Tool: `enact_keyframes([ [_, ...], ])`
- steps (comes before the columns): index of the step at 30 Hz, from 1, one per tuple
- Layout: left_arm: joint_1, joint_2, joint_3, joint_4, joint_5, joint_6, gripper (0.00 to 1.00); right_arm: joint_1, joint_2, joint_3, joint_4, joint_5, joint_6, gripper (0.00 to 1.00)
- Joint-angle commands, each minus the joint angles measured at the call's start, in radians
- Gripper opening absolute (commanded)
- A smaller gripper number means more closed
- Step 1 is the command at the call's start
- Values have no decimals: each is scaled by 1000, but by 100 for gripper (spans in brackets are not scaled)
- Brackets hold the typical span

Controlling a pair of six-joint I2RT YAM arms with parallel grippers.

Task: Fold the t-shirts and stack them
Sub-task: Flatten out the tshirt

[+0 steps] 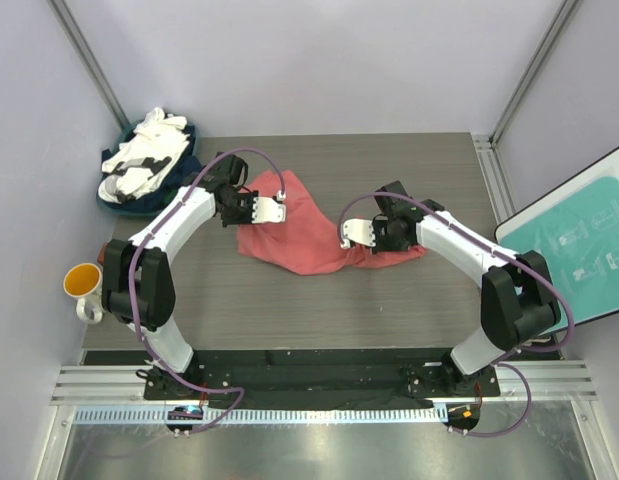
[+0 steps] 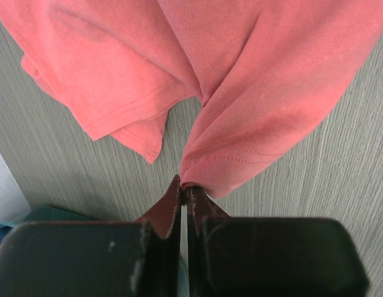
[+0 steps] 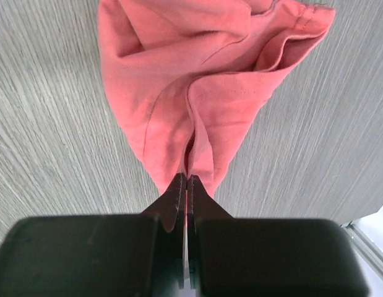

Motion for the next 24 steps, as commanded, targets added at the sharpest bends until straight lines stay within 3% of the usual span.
enact_keyframes([
  [1,-5,-7,30,23,10,5,0,-1,9,53,-18,14,-3,1],
  [8,-5,-4,21,28,4,10,0,-8,25,59,6,17,6,1],
  [15,-6,36,-11,49,11,25,0,-39,61,33,358,236,35,1],
  [19,-11,71,-23,86,10,16,0,-69,101,50,471,305,11,1],
  [21,-15,88,-39,117,-13,16,7,-77,113,60,524,334,3,1],
  [24,-22,133,-53,166,-71,1,39,-88,141,74,578,368,-5,1],
])
